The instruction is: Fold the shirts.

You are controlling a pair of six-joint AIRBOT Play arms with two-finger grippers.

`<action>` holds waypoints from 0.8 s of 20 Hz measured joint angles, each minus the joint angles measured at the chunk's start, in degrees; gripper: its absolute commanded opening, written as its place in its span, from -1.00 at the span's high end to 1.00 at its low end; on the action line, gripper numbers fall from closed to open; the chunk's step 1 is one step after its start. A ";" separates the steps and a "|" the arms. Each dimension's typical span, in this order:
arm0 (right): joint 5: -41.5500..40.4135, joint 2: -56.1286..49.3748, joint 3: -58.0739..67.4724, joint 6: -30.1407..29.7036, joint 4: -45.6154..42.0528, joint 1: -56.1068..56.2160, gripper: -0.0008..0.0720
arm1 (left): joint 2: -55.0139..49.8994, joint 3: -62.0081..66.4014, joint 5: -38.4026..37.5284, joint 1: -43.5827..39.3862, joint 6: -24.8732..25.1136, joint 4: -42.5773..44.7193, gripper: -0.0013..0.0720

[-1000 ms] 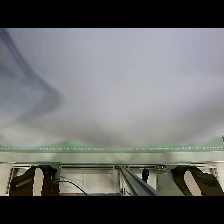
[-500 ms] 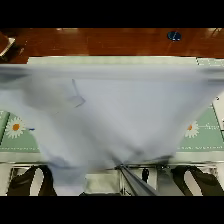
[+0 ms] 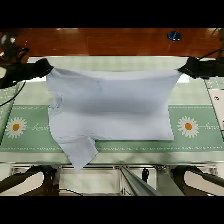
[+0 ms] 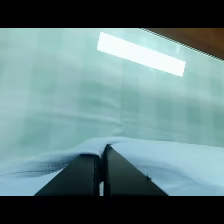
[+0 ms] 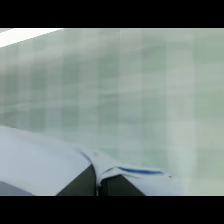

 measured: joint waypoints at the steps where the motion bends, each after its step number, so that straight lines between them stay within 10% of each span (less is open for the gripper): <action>1: -0.61 -4.00 2.01 -0.24 0.81 0.00 0.91 | -3.65 2.14 0.76 -0.87 -0.66 -0.15 0.92; 10: 0.48 -20.11 12.81 0.72 3.10 -0.15 0.91 | -17.53 11.19 -1.84 -1.86 -4.70 -0.42 0.92; 16: 10.45 -21.14 13.55 -0.42 1.84 -1.42 0.91 | -18.34 13.35 -22.73 3.89 -0.07 0.00 0.92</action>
